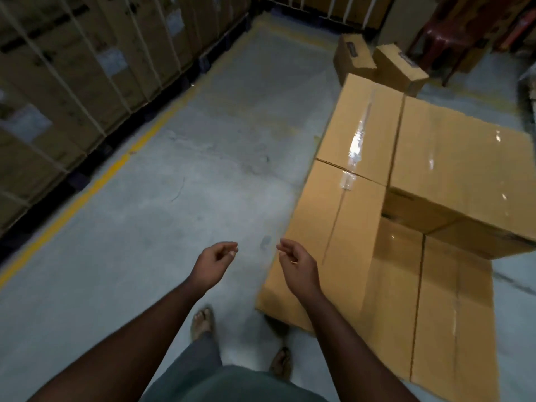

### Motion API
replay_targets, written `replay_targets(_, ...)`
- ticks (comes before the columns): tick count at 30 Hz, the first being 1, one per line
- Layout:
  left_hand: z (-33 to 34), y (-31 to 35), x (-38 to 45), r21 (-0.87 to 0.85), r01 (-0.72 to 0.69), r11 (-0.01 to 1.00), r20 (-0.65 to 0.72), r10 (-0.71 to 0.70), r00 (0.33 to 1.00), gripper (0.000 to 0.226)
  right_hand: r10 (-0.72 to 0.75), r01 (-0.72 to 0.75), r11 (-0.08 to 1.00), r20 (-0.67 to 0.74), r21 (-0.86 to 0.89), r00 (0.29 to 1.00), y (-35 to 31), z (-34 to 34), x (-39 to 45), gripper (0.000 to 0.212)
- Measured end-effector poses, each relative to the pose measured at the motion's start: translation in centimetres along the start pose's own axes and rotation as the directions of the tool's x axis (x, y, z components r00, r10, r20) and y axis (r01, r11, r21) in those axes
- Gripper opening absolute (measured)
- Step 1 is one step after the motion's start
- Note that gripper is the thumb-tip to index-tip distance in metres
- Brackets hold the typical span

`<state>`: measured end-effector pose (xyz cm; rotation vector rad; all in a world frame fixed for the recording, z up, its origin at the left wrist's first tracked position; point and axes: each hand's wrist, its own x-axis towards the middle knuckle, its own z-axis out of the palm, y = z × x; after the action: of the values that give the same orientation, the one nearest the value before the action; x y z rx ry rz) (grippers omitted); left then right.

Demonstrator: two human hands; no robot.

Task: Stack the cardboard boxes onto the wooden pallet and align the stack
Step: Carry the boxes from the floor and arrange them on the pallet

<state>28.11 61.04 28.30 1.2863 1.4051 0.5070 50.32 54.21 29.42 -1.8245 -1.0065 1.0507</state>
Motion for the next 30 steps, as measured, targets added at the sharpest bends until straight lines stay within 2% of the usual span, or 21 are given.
replay_targets(4,-7.4,-1.3,3.4,-0.063,0.012,0.998,-0.062,-0.016,0.998,0.024,-0.009,0.014,0.999,0.106,-0.04,0.994,-4.2,6.3,4.9,0.024)
replay_targets(8,-16.5,-2.7,8.6,-0.08,0.032,0.996,-0.075,-0.038,0.996,0.024,0.017,-0.009,0.998,0.143,-0.057,0.99,-8.4,13.7,11.2,0.022)
replay_targets(12,-24.6,-1.6,13.1,-0.057,0.013,0.998,-0.043,-0.016,0.999,0.023,0.117,-0.125,0.987,0.085,0.099,0.99,-14.2,19.7,16.6,0.017)
replay_targets(16,-30.2,2.0,19.0,-0.053,0.038,0.998,-0.021,-0.039,0.999,0.021,0.178,-0.182,0.96,0.034,0.214,0.983,-19.2,22.1,20.7,0.019)
replay_targets(21,-32.5,7.6,29.8,-0.04,0.001,0.999,0.027,0.0,1.0,0.025,0.208,-0.179,0.949,-0.088,0.26,0.974,-21.6,21.3,29.1,0.024)
replay_targets(26,-31.8,12.7,41.1,-0.023,-0.014,1.0,0.121,0.017,0.993,0.026,0.26,-0.196,0.923,-0.162,0.332,0.952,-22.2,20.3,39.2,0.02)
replay_targets(30,-30.3,19.0,54.0,-0.014,-0.02,1.0,0.144,0.022,0.989,0.024,0.293,-0.21,0.909,-0.191,0.36,0.937,-23.9,18.0,51.5,0.021)
